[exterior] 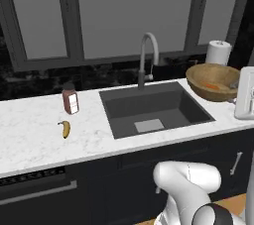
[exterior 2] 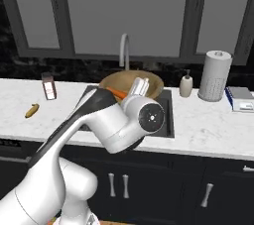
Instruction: Pick the carrot from the sink and place it in the bowl. Then pick the bowl and place it in the microwave. Then close the microwave door and press the start button.
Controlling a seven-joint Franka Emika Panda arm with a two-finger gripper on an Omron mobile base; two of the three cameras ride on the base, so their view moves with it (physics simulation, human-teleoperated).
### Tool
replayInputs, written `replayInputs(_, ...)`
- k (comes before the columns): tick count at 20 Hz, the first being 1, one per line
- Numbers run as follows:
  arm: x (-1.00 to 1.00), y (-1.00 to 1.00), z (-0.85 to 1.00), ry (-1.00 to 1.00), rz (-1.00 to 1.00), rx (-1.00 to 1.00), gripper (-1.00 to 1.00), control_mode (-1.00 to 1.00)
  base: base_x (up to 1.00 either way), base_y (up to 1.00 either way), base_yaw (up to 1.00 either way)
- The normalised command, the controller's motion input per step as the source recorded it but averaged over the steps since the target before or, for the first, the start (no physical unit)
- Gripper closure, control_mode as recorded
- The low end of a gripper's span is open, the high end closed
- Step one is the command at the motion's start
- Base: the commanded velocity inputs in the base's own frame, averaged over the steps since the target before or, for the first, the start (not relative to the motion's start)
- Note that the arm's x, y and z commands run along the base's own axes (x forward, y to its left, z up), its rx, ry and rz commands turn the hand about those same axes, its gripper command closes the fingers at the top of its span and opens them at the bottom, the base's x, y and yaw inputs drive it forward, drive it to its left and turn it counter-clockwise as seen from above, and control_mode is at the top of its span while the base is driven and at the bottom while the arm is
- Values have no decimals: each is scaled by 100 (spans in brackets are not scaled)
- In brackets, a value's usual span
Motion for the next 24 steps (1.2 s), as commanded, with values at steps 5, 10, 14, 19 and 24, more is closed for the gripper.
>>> replayInputs(5, 0, 0, 0, 0, 0, 0, 100, 100, -59, 0, -56)
replayInputs(10, 0, 0, 0, 0, 0, 0, 100, 100, -38, 0, -73)
replayInputs(14, 0, 0, 0, 0, 0, 0, 100, 100, -26, 0, -81)
replayInputs(19, 0, 0, 0, 0, 0, 0, 100, 100, -21, 0, -85)
replayInputs(24, 0, 0, 0, 0, 0, 0, 100, 100, -21, 0, -87)
